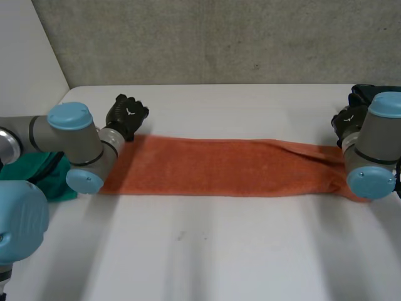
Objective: Fold the laundry.
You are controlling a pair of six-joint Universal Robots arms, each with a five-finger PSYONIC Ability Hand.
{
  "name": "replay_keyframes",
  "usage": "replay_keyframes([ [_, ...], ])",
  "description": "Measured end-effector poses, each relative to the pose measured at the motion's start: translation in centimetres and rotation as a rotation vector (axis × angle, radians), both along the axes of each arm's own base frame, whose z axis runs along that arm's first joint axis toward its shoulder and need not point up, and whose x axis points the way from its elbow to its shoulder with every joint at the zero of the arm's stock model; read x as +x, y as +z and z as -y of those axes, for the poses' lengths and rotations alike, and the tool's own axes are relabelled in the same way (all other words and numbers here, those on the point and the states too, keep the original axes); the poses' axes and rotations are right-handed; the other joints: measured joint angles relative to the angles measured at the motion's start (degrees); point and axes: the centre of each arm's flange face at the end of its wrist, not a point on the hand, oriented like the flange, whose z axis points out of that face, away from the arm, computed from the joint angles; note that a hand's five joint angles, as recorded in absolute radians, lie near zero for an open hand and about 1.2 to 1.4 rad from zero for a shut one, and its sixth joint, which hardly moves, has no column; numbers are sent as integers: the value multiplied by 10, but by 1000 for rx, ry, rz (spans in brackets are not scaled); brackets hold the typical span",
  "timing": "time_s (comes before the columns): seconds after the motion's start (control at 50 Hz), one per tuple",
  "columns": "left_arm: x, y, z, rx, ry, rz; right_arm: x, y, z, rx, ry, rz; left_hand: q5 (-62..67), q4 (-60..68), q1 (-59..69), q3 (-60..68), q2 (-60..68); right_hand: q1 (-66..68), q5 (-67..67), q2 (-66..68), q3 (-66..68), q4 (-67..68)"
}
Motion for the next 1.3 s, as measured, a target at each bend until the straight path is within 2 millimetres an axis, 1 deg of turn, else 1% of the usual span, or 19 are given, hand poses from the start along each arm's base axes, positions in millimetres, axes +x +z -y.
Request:
replay_keyframes([
  [0.02,-1,-1,0,0,-2,-1,1,0,0,-1,-3,0,-89,-93,-89,-99,-101,-21,-27,-25,-24,-24],
  [0.06,-3,-2,-1,2,-5,-3,4,0,-2,-2,-8,3,-169,-178,-145,-177,-176,-28,-51,-46,-54,-52],
  [0.08,-4,-3,-2,6,-7,-5,5,2,-3,-4,-10,6,-181,-191,-145,-191,-191,-28,-51,-46,-54,-53],
  [0.18,-4,8,-8,15,-1,-33,8,15,-13,-11,-10,34,-181,-195,-145,-194,-194,-28,-51,-46,-54,-53],
  [0.3,5,42,-21,25,26,-101,8,41,-33,-8,24,106,-181,-195,-145,-194,-194,-28,-51,-46,-54,-53],
  [0.4,13,67,-40,38,34,-147,7,61,-53,21,68,183,-181,-195,-145,-194,-194,-28,-51,-46,-54,-53],
  [0.46,20,81,-58,54,36,-178,5,69,-69,70,91,240,-181,-195,-145,-194,-194,-25,-44,-38,-46,-47],
  [0.56,29,92,-83,94,34,-221,-5,68,-91,164,93,298,-181,-195,-145,-194,-194,-13,-15,-7,-17,-20],
  [0.66,35,88,-104,150,19,-252,-25,48,-102,260,72,331,-181,-195,-145,-194,-194,40,28,27,24,22],
  [0.76,37,77,-115,186,-4,-257,-41,29,-101,275,57,354,-181,-195,-145,-194,-194,45,38,31,32,28],
  [0.88,38,68,-117,193,-13,-256,-53,3,-87,236,33,354,-181,-195,-145,-194,-194,100,85,87,83,80],
  [0.9,38,67,-117,192,-13,-256,-55,0,-85,233,30,352,-181,-195,-145,-194,-195,153,131,143,137,127],
  [0.92,38,67,-117,191,-12,-257,-56,-5,-82,230,25,350,-181,-195,-145,-194,-194,255,228,244,236,225],
  [0.96,38,66,-116,188,-12,-258,-59,-11,-78,227,15,344,-181,-195,-145,-194,-194,388,354,380,356,354],
  [1.0,38,67,-115,184,-12,-259,-63,-15,-74,225,-1,337,-181,-195,-145,-194,-194,473,450,475,459,452],
  [1.02,37,67,-115,181,-12,-260,-66,-17,-73,223,-11,332,-181,-195,-145,-194,-194,483,477,503,487,485],
  [1.08,37,70,-115,175,-13,-261,-77,-16,-69,212,-46,303,-181,-195,-145,-194,-195,483,482,510,504,506],
  [1.14,37,73,-116,167,-15,-264,-91,-7,-67,189,-75,254,-181,-195,-145,-194,-194,483,482,510,504,507],
  [1.3,40,87,-120,142,-13,-274,-146,22,-60,122,-163,-19,-181,-195,-145,-194,-195,483,482,510,504,507],
])
